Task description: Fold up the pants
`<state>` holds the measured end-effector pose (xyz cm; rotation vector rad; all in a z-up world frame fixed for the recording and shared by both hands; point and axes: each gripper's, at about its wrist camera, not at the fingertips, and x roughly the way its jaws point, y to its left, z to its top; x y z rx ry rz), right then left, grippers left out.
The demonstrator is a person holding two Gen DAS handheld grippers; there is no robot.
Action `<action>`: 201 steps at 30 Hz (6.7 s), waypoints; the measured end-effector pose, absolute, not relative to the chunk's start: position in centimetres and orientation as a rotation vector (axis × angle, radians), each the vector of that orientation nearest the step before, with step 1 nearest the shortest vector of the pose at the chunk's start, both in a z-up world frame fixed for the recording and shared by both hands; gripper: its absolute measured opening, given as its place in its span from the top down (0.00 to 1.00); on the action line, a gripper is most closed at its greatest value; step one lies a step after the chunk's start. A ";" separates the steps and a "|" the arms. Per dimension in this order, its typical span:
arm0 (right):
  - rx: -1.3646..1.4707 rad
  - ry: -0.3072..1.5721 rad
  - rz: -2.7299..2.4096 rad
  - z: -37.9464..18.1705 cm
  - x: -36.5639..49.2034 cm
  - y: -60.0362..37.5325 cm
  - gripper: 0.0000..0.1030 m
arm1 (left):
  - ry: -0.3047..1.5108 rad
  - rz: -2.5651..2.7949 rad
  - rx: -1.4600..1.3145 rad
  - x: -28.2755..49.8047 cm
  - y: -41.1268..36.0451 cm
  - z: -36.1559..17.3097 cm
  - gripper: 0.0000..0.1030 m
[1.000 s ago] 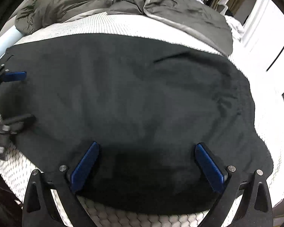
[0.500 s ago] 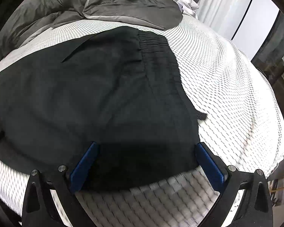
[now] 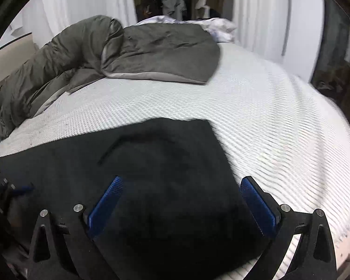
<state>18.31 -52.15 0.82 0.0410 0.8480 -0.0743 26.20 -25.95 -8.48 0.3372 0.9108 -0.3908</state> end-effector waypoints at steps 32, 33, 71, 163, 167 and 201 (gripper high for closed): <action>0.243 0.930 -0.151 -1.2 10.2 -57.9 0.01 | 0.874 -0.381 0.253 22.3 -21.4 -9.1 0.01; 0.319 0.928 -0.100 -1.1 10.0 -58.4 0.01 | 0.869 -0.380 0.257 22.1 -21.2 -9.0 0.01; 0.295 0.608 0.687 5.9 20.8 -25.2 0.78 | 0.727 0.099 -0.126 18.3 7.8 -4.7 0.01; 0.290 1.031 0.562 -4.2 10.5 -39.2 0.70 | 0.773 -0.580 0.055 7.2 -19.8 -5.8 0.47; 0.297 1.024 0.565 -4.1 10.4 -39.3 0.70 | 0.813 -0.567 0.042 8.0 -21.2 -6.8 0.47; 0.683 1.007 0.571 -4.9 16.5 -40.7 0.68 | 0.811 -0.630 -0.048 9.1 -19.2 -7.5 0.99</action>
